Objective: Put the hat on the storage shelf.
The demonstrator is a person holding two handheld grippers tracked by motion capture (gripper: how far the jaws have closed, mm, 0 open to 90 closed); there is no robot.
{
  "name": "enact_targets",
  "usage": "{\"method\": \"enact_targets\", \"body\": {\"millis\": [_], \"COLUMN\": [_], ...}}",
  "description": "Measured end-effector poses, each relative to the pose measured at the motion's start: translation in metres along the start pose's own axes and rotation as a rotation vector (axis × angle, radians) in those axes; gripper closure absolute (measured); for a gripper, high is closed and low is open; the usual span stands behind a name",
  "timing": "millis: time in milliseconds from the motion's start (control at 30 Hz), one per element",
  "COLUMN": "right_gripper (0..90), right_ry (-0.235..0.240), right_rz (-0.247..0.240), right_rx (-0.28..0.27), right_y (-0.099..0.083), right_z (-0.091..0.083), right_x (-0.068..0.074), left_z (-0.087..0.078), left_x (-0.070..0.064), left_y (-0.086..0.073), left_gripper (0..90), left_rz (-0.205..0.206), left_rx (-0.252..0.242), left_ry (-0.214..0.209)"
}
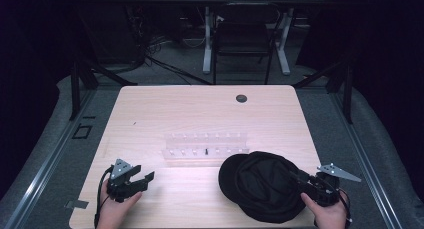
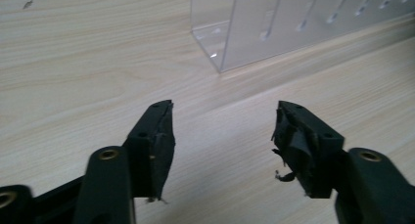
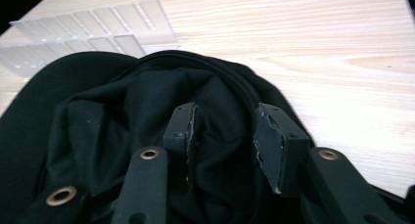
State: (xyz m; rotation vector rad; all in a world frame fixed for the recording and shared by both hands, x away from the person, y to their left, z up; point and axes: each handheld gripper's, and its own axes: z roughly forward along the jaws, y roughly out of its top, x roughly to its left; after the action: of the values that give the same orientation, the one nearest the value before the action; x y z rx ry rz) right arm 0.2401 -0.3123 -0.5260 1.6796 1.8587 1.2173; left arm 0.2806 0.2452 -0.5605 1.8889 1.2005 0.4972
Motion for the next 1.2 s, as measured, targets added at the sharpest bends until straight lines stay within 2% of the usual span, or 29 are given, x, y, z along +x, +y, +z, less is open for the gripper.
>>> {"method": "enact_targets", "body": {"millis": [100,233,333,400,500,567,633,767,833,1000,1100,1167,1200], "right_gripper": [62.1,62.5,59.4,56.8,53.6,52.4,52.6,53.6,54.5,58.0,58.4,58.4,58.3], "right_ry": [-0.027,-0.074,-0.084,-0.095,-0.096,-0.066,-0.063,-0.099,-0.111,-0.109,-0.109,-0.111,-0.113], "right_rz": [-0.005,0.002,0.018,0.005,-0.005,0.012,0.016,-0.010,-0.018,0.014,0.048,0.050,0.050], "right_rx": [0.003,0.039,0.080,0.096,0.110,0.124,0.135,0.182,0.197,0.239,0.261,0.288,0.288], "right_y": [0.002,0.006,0.011,0.012,0.013,0.015,0.018,0.024,0.027,0.034,0.038,0.040,0.041], "right_z": [-0.003,-0.007,-0.009,-0.010,-0.010,-0.011,-0.012,-0.013,-0.016,-0.019,-0.021,-0.023,-0.022], "right_x": [-0.001,-0.003,-0.005,-0.005,-0.003,-0.003,-0.003,-0.002,-0.001,-0.004,-0.006,-0.007,-0.007], "left_z": [-0.001,-0.001,-0.001,-0.002,-0.003,-0.003,-0.004,-0.006,-0.007,-0.007,-0.007,-0.006,-0.007], "left_x": [-0.001,-0.003,-0.003,-0.002,-0.002,-0.004,-0.006,-0.008,-0.007,-0.004,-0.004,-0.005,-0.004], "left_y": [0.001,0.001,0.001,0.001,0.001,0.000,-0.001,0.000,-0.001,-0.001,-0.001,-0.001,-0.001], "left_gripper": [43.2,43.2,42.8,42.8,42.9,43.6,46.4,49.1,49.2,49.3,49.2,48.3,48.1], "left_rz": [0.016,0.030,0.025,0.014,0.002,-0.021,-0.023,-0.007,-0.016,-0.029,-0.033,-0.029,-0.023], "left_rx": [0.001,0.025,0.026,0.026,0.029,0.032,0.023,0.003,-0.009,-0.005,0.006,0.014,0.033], "left_ry": [0.008,0.015,0.028,0.026,0.015,-0.011,-0.016,-0.001,0.003,0.003,0.005,0.010,0.010]}}
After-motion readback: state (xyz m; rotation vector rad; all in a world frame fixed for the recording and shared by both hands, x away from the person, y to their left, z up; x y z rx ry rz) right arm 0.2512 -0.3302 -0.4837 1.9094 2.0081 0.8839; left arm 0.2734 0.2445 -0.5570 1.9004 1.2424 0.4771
